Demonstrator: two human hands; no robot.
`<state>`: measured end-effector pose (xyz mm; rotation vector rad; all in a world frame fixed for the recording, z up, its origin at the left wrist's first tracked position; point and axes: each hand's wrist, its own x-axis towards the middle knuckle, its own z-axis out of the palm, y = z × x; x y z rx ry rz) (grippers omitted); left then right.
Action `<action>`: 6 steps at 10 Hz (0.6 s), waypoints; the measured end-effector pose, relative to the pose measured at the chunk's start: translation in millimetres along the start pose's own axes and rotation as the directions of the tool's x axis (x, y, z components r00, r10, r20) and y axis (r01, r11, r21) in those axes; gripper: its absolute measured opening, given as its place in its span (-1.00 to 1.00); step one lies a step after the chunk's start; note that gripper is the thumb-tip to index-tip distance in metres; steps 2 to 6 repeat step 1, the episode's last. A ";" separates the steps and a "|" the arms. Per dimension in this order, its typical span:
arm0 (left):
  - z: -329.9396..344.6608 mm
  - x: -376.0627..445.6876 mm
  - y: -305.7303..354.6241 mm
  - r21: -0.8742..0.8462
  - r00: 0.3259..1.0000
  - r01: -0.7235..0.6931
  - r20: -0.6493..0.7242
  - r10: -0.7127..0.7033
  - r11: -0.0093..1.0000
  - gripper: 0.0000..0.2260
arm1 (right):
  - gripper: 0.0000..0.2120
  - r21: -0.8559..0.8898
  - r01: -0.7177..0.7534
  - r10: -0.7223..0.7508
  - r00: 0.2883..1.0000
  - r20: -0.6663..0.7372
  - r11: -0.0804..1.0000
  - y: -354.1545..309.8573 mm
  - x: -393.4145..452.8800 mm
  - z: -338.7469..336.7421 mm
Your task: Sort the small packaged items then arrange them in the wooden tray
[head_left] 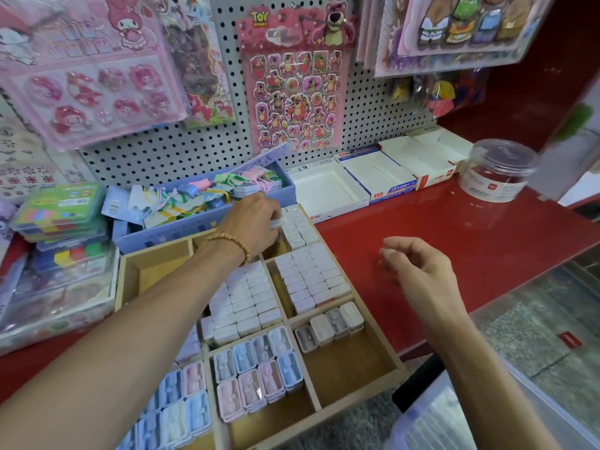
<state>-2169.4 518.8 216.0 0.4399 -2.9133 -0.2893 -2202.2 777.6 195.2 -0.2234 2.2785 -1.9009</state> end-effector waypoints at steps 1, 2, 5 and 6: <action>-13.2 -3.6 2.4 0.037 1.000 -0.002 0.010 0.001 0.999 -0.82 | -0.86 -0.002 0.003 -0.003 1.000 -0.017 1.000 -5.7 -6.6 -4.8; -13.2 -3.6 2.4 0.037 1.000 -0.002 0.010 0.001 0.999 -0.82 | -0.86 -0.002 0.003 -0.003 1.000 -0.017 1.000 -5.7 -6.6 -4.8; -13.2 -3.6 2.4 0.037 1.000 -0.002 0.010 0.001 0.999 -0.82 | -0.86 -0.002 0.003 -0.003 1.000 -0.017 1.000 -5.7 -6.6 -4.8; -13.2 -3.6 2.4 0.037 1.000 -0.002 0.010 0.001 0.999 -0.82 | -0.86 -0.002 0.003 -0.003 1.000 -0.017 1.000 -5.7 -6.6 -4.8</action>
